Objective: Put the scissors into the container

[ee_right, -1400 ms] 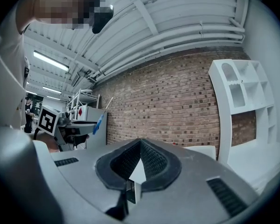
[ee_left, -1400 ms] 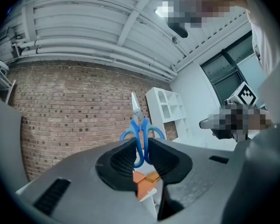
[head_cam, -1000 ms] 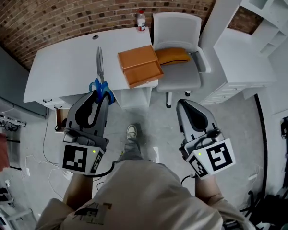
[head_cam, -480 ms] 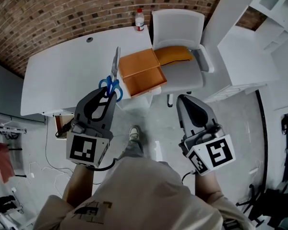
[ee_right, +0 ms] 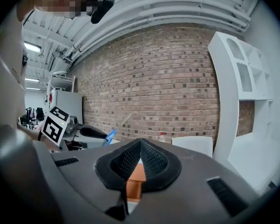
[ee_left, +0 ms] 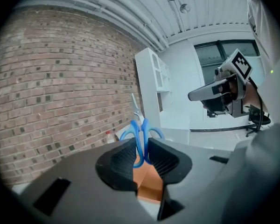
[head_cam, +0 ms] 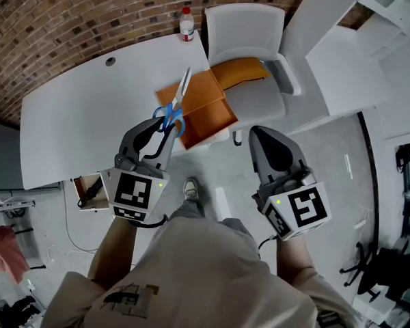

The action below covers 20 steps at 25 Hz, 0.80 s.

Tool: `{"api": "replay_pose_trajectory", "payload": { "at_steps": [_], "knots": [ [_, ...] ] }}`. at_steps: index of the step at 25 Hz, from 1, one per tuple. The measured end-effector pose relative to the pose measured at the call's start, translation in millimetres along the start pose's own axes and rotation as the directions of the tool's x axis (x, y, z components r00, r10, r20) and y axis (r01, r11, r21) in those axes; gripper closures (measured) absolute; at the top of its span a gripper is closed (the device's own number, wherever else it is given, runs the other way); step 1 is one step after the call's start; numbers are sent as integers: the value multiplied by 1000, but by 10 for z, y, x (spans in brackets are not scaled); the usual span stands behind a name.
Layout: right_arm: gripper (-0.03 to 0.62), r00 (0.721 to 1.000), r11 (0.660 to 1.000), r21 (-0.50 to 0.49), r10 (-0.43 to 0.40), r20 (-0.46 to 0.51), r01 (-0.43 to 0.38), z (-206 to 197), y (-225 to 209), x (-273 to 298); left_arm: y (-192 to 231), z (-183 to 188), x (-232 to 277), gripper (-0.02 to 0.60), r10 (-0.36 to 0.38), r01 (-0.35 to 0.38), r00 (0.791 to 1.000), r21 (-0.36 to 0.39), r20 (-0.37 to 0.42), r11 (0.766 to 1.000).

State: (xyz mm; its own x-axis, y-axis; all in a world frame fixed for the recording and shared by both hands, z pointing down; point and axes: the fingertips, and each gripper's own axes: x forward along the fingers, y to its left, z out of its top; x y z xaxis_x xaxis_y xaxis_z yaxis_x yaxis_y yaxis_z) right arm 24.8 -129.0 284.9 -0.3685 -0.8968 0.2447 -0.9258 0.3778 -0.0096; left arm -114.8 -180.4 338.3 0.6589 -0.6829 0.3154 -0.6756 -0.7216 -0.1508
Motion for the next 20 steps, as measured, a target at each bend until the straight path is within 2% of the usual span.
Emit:
{"api": "replay_pose_trajectory", "payload": {
  "at_steps": [2,6,11,20],
  "knots": [
    [586,1000,1000,8,-7,-17,7,-35,-9,129,34,-98,151,494,-39,39,999,15,-30,999],
    [586,1000,996,88,20,-15,-19,-28,-15,375,48,-200,383,494,-100,105,992,63,-72,992],
    [586,999,997,72,15,-48,-11,-92,-110,599,-65,-455,668,494,-185,194,974,59,-128,979],
    [586,993,993,110,52,-110,-39,-428,-404,912,-136,-978,1170,494,-210,239,938,76,-276,968]
  ]
}}
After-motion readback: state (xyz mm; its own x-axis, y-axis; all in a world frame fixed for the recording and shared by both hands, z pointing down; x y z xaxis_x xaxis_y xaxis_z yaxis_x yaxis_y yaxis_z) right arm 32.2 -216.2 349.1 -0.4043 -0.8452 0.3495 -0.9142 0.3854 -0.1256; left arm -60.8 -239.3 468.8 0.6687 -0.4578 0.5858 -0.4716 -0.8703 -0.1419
